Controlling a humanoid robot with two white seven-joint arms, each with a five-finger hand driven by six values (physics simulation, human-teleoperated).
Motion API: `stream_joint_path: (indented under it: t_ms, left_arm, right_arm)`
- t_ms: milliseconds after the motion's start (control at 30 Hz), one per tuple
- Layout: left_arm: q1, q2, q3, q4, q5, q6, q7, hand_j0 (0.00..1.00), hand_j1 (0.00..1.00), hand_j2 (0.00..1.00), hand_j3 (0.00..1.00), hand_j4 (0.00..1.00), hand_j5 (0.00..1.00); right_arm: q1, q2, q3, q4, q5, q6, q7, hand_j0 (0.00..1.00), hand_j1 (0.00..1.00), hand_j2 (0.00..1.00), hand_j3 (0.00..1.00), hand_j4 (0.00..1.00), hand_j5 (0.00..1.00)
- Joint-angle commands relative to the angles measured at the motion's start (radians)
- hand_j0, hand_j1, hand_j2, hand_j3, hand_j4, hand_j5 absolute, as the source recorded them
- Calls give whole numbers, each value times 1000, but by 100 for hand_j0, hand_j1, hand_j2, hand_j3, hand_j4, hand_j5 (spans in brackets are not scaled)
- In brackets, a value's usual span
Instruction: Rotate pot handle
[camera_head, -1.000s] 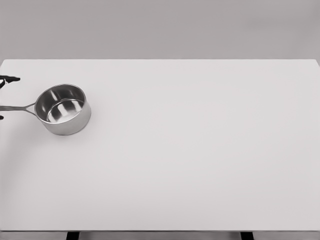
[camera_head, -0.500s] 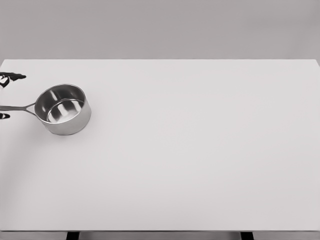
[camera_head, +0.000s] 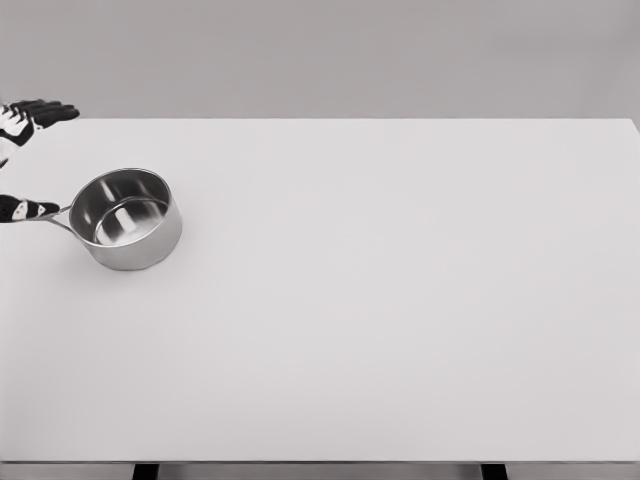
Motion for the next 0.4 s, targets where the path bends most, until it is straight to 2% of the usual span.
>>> stream_joint_path:
  t_ms: [0, 100, 167, 367]
  left_arm:
    - [9, -5, -12, -124, 23, 1, -2, 100, 100, 100, 100, 100, 100]
    - [23, -28, -7, -188, 31, 1, -2, 100, 100, 100, 100, 100, 100]
    - [11, -108, -10, -197, 30, 1, -31, 100, 100, 100, 100, 100, 100]
    - [12, -117, -7, -197, 31, 1, -36, 100, 100, 100, 100, 100, 100]
  right_arm:
    - [0, 0, 0, 0, 0, 1, -1, 100, 100, 100, 100, 100, 100]
    - [0, 0, 0, 0, 0, 1, 0, 100, 100, 100, 100, 100, 100]
    - [0, 0, 0, 0, 0, -1, 0, 100, 100, 100, 100, 100, 100]
    - [0, 0, 0, 0, 0, 1, 0, 100, 100, 100, 100, 100, 100]
